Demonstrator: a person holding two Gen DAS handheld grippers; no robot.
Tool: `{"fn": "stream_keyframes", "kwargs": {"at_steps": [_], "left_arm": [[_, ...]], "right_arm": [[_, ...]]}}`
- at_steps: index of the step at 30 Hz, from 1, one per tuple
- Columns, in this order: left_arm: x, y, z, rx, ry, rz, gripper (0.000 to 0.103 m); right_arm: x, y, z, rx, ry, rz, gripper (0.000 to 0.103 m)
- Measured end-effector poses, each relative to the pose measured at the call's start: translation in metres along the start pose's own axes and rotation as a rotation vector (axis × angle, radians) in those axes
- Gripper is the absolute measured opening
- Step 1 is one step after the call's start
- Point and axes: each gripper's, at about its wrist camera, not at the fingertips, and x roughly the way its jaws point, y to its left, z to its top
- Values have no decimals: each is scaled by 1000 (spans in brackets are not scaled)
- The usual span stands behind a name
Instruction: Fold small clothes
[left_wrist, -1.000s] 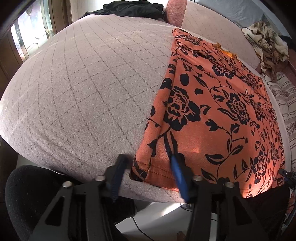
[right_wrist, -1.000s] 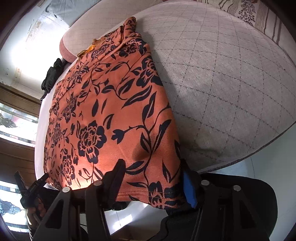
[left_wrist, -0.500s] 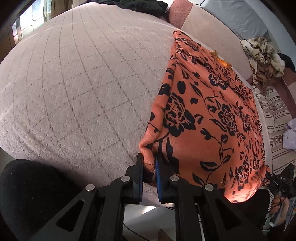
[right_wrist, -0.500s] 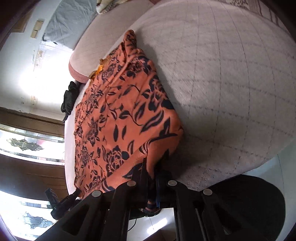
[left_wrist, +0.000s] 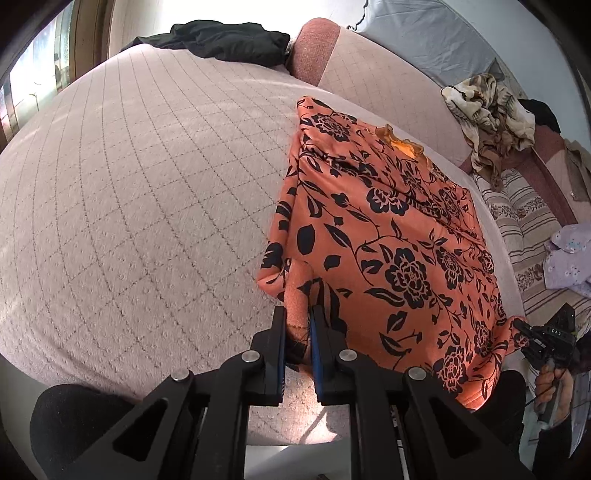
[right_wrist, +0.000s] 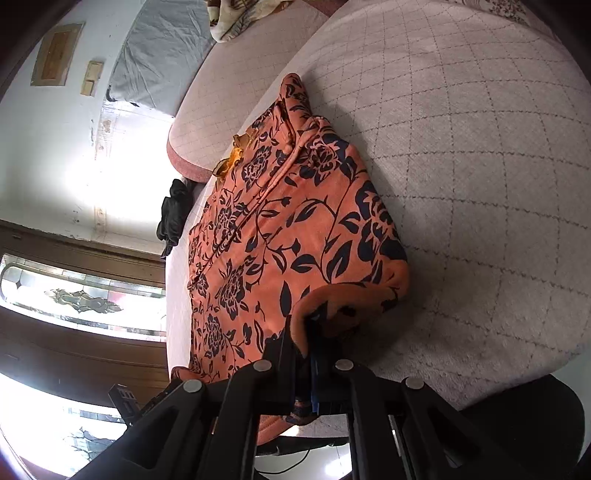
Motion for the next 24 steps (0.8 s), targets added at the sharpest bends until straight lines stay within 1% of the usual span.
{"fn": "stream_keyframes", "kwargs": {"at_steps": [1, 3, 5, 7, 8, 9, 10, 11, 12, 13, 14, 15, 16, 17, 18, 19, 20, 21, 22, 23, 24], "left_arm": [[-1, -1, 6, -1, -6, -16, 12], [-7, -7, 26, 17, -43, -65, 12], [-10, -19, 59, 47, -95, -88, 12], [-8, -28, 103, 52, -153, -124, 12], [-3, -30, 127, 44, -184, -135, 12], [6, -31, 152, 26, -212, -139, 12], [20, -30, 177, 0, -221, -146, 13], [40, -29, 200, -22, -208, -136, 17], [61, -28, 220, -34, -214, -84, 22], [81, -26, 235, -46, -236, -12, 26], [103, -22, 247, -62, -241, 42, 47], [126, -16, 255, -66, -193, 103, 69], [143, -8, 258, -92, -123, 182, 69], [150, 1, 255, -127, -85, 201, 69], [147, 8, 248, -147, -88, 161, 69], [139, 13, 240, -155, -109, 139, 69], [127, 18, 229, -161, -138, 148, 69], [112, 21, 215, -171, -176, 139, 69], [99, 24, 199, -185, -198, 113, 70], [91, 24, 183, -188, -180, 83, 70], [86, 23, 167, -190, -157, 47, 70]], "right_arm": [[3, 0, 3, 11, 5, 11, 5], [8, 3, 14, 28, 10, 48, 5], [11, 14, 36, 29, 3, 107, 5], [13, 32, 72, 14, -31, 171, 5], [14, 43, 93, 2, -62, 201, 5], [16, 54, 116, -16, -100, 212, 5], [19, 63, 140, -35, -141, 213, 5], [26, 67, 162, -24, -177, 211, 6], [38, 64, 184, 21, -201, 208, 9], [53, 60, 204, 43, -208, 191, 10], [70, 56, 222, 26, -211, 169, 11], [84, 51, 232, 20, -228, 132, 17], [95, 45, 234, 23, -235, 72, 27], [101, 40, 231, 37, -227, 16, 28], [101, 37, 219, 51, -221, -1, 28], [97, 36, 205, 31, -218, 1, 28], [91, 39, 188, -17, -218, -21, 28], [82, 43, 170, -64, -225, -55, 29], [70, 44, 151, -91, -243, -79, 30], [59, 42, 132, -93, -265, -90, 36], [51, 38, 114, -78, -281, -101, 64]]}}
